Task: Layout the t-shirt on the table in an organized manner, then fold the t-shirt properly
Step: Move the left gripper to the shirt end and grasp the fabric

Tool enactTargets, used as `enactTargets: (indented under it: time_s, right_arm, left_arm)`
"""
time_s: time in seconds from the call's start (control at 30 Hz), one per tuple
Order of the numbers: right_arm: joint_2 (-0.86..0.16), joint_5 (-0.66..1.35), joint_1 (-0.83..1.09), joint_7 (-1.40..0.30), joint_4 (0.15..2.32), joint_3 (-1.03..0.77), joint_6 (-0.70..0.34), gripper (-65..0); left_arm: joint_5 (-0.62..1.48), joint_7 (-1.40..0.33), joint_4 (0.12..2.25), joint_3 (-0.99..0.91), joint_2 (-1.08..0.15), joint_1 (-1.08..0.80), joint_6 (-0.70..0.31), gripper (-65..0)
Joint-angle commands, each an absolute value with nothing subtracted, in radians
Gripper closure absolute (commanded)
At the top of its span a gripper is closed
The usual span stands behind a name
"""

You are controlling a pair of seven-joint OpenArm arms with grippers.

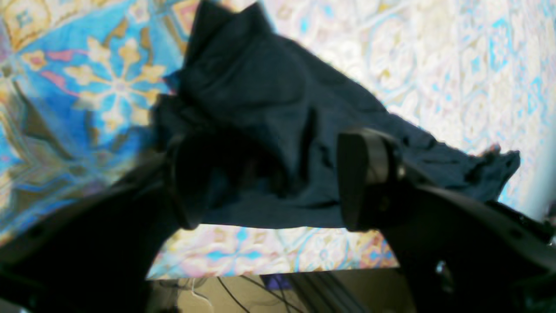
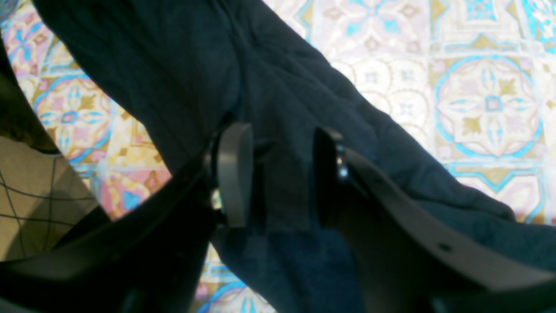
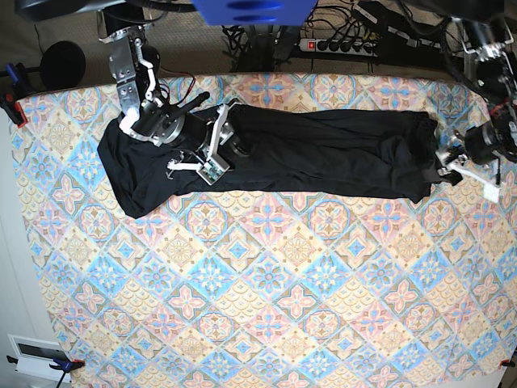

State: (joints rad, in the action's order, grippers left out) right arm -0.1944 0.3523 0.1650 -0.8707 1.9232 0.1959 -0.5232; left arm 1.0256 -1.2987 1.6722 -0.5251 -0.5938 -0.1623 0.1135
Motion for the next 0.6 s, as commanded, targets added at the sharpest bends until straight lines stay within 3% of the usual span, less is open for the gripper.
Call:
enactTargets:
  time_s: [0.0,0.3,0.57]
  right_arm:
    - [-0.196,0.369,0.154,-0.848,1.94,0.194,-0.527,-22.4]
    - [-0.196,0.369,0.154,-0.848,1.94,0.194,-0.527,-22.4]
    - [-0.196,0.369,0.154,-0.848,1.942,0.194,-0.527,-22.4]
  left_arm:
    - [1.049,-1.283,1.638,-0.519,-0.631,-0.125,0.111,-42.5]
    - [1.029,-1.282,1.4,-0.357,-0.687,0.012,0.111,-42.5]
    - [0.849,-1.245,1.326,-0.28,-0.65,0.036,0.111,-42.5]
